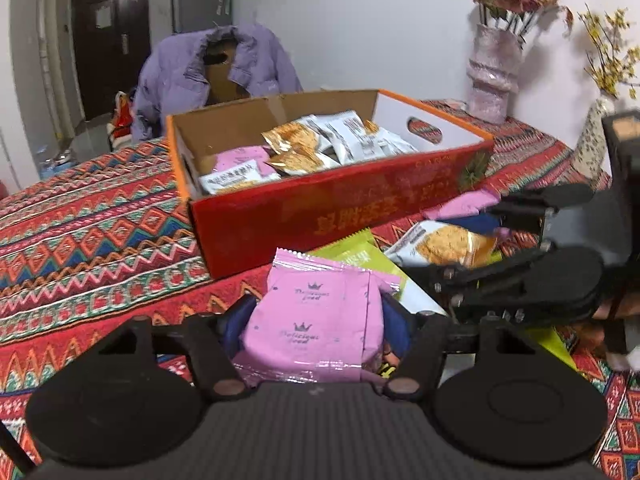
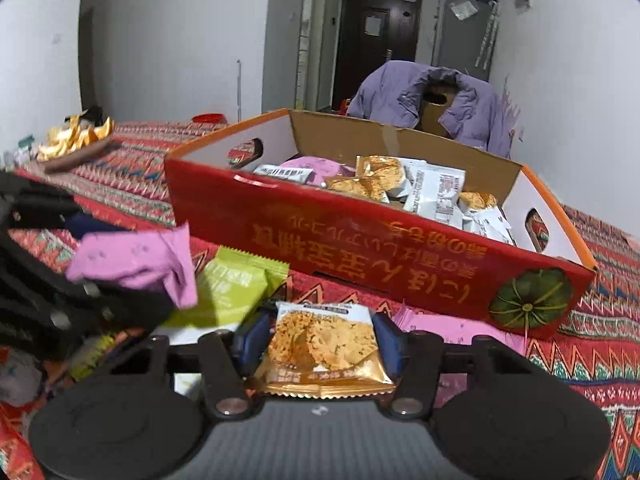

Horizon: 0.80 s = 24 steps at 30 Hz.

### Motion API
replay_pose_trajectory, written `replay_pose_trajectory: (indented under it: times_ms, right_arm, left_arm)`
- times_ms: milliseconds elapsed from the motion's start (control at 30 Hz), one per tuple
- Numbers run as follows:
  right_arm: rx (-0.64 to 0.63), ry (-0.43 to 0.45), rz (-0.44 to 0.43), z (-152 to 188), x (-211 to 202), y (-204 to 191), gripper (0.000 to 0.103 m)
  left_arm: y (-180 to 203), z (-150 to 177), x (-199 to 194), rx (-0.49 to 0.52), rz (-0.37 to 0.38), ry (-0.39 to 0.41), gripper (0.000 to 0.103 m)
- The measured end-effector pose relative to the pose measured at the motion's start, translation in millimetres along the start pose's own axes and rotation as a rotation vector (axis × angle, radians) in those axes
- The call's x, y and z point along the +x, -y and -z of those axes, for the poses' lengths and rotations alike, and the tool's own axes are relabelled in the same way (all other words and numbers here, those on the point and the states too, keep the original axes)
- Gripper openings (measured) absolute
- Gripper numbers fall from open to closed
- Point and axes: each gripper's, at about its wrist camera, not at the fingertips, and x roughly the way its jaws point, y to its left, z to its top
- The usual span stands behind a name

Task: Organize snacks
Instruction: 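Grasp a pink packet with the left tool while the right tool grasps a cookie packet, then carry the pink packet and cookie packet toward the box with both tools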

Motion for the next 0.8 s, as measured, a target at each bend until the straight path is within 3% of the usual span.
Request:
replay_pose_trajectory:
  times_ms: [133,300,600,800]
  right_arm:
    - [0.013,0.015,-0.014,-0.4,-6.4,0.1,0.049]
    - [0.057,0.067,-0.037,-0.1,-40.6,4.4,0.048]
    - [0.087,0.173,-0.023,27.6,-145.1,12.2,0.048]
    - [0.101,0.207,-0.013,64.4,-207.5,17.0,0.048]
  left_arm:
    - [0.6,-4.9,-22.7,-0.025,-0.037,0.04,0.067]
    - [8.7,-4.3,-61.4,-0.061,-0.1,0.114,0.067]
    - [50.9,21.4,-132.2,-0.209,-0.211,0.184,0.067]
    - [94.8,50.6,-166.0,-0.309,-0.222,0.22,0.067]
